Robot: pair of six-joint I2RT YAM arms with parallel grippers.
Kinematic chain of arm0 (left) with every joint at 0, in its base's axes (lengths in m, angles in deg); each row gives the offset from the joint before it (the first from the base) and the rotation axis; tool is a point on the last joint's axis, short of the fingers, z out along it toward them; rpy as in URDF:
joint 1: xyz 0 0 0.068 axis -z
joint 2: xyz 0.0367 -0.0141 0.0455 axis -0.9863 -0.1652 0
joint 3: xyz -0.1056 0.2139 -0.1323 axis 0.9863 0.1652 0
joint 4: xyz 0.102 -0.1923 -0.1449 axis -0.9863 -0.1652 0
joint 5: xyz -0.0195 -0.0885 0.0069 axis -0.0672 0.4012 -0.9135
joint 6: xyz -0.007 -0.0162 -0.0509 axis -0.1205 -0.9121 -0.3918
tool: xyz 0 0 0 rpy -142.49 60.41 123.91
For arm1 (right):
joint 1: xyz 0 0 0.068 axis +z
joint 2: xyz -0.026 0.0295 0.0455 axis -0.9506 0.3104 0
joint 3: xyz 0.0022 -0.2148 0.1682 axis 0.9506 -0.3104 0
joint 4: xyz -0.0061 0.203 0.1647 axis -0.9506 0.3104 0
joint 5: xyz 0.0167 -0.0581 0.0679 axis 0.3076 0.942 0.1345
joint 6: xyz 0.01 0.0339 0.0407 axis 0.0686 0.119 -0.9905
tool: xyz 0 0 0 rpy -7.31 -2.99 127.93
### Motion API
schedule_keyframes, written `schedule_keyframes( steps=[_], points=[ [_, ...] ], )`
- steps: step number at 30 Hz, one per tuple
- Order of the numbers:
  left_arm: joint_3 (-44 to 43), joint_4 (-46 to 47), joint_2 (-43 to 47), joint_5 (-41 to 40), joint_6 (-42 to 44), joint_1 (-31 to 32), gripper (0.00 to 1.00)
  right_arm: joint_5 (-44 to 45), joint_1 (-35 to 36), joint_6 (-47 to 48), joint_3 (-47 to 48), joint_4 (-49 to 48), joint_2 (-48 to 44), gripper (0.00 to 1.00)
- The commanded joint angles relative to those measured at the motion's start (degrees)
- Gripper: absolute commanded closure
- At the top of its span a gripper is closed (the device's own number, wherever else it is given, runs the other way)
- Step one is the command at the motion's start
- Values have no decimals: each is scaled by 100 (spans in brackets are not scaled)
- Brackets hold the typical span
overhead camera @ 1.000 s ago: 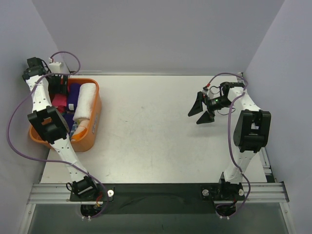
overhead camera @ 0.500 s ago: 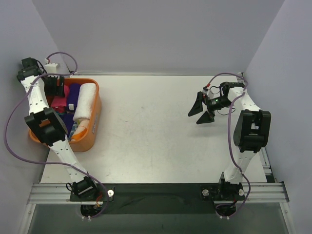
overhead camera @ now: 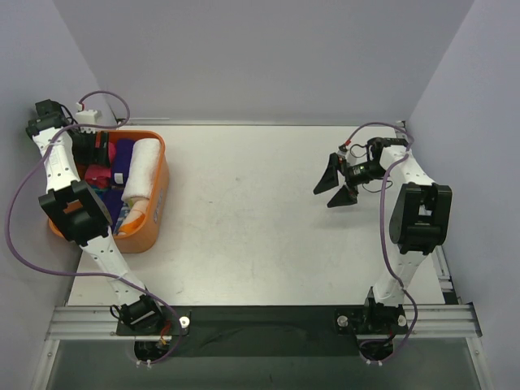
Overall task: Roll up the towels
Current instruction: Place the rolled towel into the container
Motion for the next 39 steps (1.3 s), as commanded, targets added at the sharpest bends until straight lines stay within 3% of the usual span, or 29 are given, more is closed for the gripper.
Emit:
schedule_keyframes(
  steps=[1, 21, 39],
  points=[
    [-21, -161, 238, 189, 115, -35, 19, -207, -47, 39, -16, 282, -196, 0],
    [322, 401, -202, -645, 177, -44, 22, -189, -82, 100, -86, 300, -205, 0],
    [120, 375, 26, -532, 195, -26, 16, -215, -82, 91, -7, 335, -231, 0]
  ],
)
